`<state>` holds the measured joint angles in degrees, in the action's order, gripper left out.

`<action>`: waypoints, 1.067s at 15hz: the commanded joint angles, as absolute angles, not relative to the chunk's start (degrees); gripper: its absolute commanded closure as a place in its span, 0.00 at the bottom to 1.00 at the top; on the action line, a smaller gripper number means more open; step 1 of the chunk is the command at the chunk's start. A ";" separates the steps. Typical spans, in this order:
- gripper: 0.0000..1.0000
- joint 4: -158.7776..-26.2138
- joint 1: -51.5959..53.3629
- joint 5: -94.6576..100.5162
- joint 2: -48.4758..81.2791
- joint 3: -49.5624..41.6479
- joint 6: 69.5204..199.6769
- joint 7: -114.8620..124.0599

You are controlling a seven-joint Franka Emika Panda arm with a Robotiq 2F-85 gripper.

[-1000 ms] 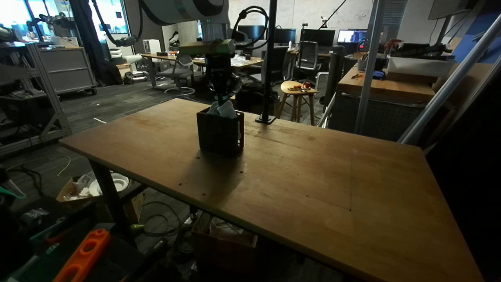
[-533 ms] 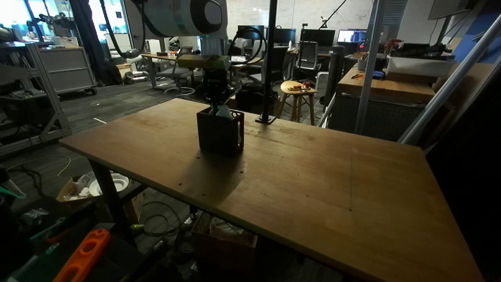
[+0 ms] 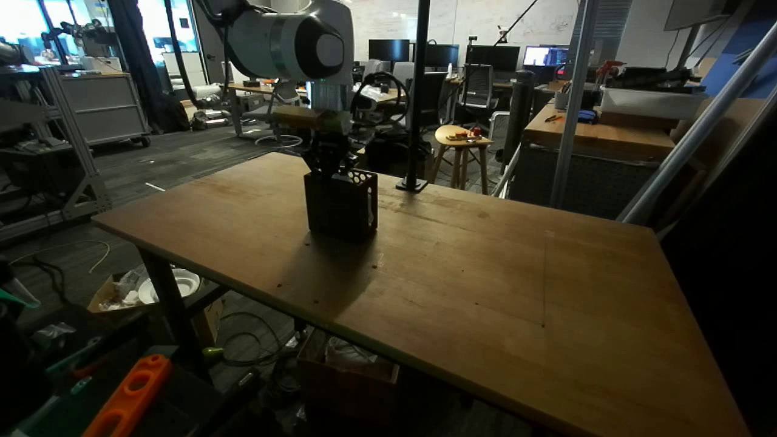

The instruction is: Pick up the cloth and put it in the box

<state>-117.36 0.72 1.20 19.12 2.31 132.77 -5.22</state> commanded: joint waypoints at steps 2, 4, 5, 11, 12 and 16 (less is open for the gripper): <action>1.00 -119.75 0.35 -2.51 19.94 3.18 137.26 -5.41; 1.00 -120.81 0.21 -3.91 20.10 3.34 138.55 -5.60; 1.00 -121.40 0.12 -4.53 20.15 3.39 139.28 -5.70; 1.00 -121.99 -0.62 -8.44 22.54 4.26 140.51 -7.99; 1.00 -121.48 -0.79 -8.95 23.30 4.62 140.21 -8.78; 1.00 -120.04 -1.65 -11.50 25.16 6.22 139.14 -13.07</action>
